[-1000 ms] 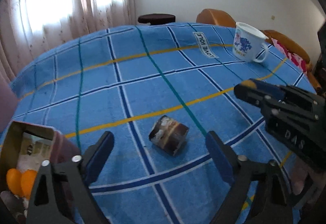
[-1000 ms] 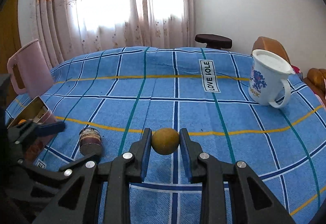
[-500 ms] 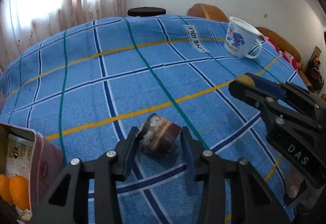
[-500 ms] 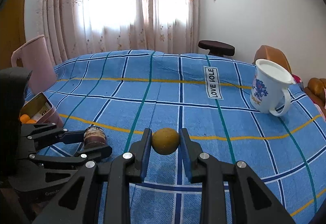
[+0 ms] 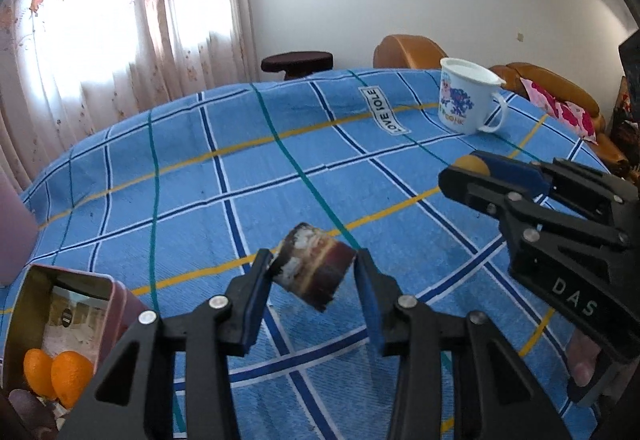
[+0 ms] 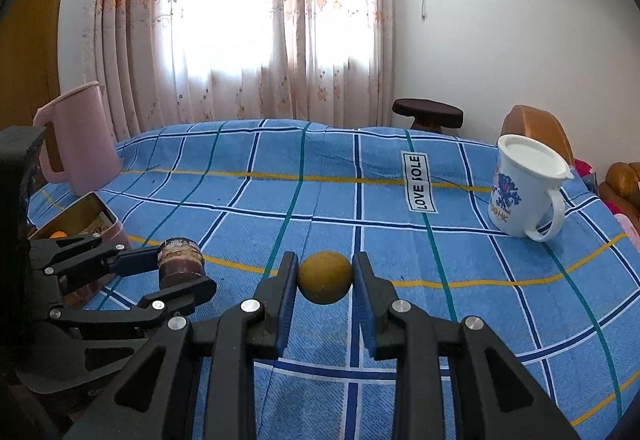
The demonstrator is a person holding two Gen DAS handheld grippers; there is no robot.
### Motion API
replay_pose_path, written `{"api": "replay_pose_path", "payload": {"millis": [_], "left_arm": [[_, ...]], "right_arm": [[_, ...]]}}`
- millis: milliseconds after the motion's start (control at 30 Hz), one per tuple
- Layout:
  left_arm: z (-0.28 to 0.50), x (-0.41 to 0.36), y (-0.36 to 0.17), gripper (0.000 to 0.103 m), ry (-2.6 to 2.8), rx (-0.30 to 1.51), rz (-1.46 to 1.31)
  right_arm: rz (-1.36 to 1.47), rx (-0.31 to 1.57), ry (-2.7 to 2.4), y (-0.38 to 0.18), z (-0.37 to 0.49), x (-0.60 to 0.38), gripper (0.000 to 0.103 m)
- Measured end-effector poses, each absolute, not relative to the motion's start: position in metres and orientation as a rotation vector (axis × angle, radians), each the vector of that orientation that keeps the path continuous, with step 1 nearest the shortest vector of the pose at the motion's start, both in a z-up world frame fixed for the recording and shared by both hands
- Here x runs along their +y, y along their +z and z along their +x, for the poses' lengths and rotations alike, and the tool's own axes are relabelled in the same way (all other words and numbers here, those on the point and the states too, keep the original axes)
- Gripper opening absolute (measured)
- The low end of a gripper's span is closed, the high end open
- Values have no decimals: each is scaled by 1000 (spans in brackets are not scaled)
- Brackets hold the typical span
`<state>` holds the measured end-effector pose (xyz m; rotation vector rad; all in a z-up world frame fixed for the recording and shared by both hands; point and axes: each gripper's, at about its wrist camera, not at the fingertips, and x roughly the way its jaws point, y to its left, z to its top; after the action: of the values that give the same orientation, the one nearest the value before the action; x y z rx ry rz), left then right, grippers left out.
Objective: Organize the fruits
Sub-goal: 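Carry the yellow-green fruit and brown slice into the pink tin and release both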
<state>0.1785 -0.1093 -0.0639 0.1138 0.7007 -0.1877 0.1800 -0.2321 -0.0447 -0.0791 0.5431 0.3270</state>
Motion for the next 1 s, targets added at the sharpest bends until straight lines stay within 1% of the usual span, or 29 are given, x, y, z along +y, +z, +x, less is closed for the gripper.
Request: {"api": "replay_pose_path", "payload": {"millis": [1000], "left_arm": [[145, -88, -42, 43, -110, 482, 34]], "right_arm": [[-89, 388, 328, -33, 156, -234, 29]]}}
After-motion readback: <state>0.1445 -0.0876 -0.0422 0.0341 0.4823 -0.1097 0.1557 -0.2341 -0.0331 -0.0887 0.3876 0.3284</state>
